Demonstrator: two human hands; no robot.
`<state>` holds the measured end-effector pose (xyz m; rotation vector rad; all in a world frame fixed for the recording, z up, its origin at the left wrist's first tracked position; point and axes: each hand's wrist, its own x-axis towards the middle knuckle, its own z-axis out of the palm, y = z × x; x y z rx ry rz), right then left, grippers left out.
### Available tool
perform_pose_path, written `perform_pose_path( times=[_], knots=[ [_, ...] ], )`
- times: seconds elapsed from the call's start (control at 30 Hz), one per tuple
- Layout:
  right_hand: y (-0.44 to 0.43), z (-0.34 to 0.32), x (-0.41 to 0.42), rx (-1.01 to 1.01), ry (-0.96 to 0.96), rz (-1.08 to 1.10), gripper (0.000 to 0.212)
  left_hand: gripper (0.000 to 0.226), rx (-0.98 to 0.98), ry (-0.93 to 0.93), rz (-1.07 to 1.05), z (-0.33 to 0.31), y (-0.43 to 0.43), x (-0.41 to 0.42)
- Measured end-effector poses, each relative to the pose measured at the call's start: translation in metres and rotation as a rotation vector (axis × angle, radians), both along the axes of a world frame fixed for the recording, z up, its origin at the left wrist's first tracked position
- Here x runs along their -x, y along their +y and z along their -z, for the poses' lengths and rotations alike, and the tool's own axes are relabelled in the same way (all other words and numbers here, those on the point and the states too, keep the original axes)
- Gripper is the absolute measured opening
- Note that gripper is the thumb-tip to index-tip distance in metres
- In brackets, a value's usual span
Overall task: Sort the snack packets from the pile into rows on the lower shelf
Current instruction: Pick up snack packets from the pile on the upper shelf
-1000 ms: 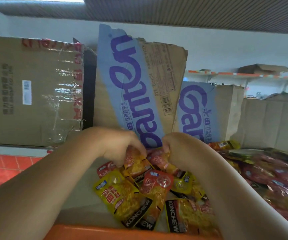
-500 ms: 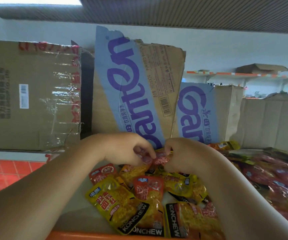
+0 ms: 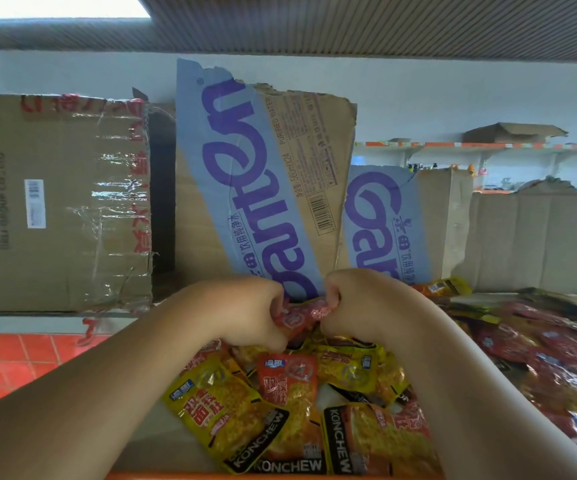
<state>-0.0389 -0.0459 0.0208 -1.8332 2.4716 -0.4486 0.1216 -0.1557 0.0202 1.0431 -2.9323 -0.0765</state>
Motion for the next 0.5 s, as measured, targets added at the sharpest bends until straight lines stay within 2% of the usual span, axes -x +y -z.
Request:
perform_pose_path(
  times=[0.1, 0.27, 0.37, 0.5],
  knots=[
    [0.001, -0.001, 0.009, 0.171, -0.065, 0.051, 0.024, 0.037, -0.002, 0.175, -0.004, -0.004, -0.003, -0.004],
    [-0.003, -0.004, 0.017, 0.556, -0.151, 0.025, 0.026, 0.034, 0.028, 0.638, 0.149, -0.017, -0.006, -0.013],
    [-0.006, -0.006, 0.018, 0.732, -0.209, -0.024, 0.028, 0.035, 0.215, 0.812, 0.245, -0.024, -0.002, -0.021],
    [-0.004, -0.009, 0.011, 0.905, -0.224, -0.095, 0.033, 0.039, 0.528, 0.884, 0.251, -0.035, 0.011, -0.029]
  ],
)
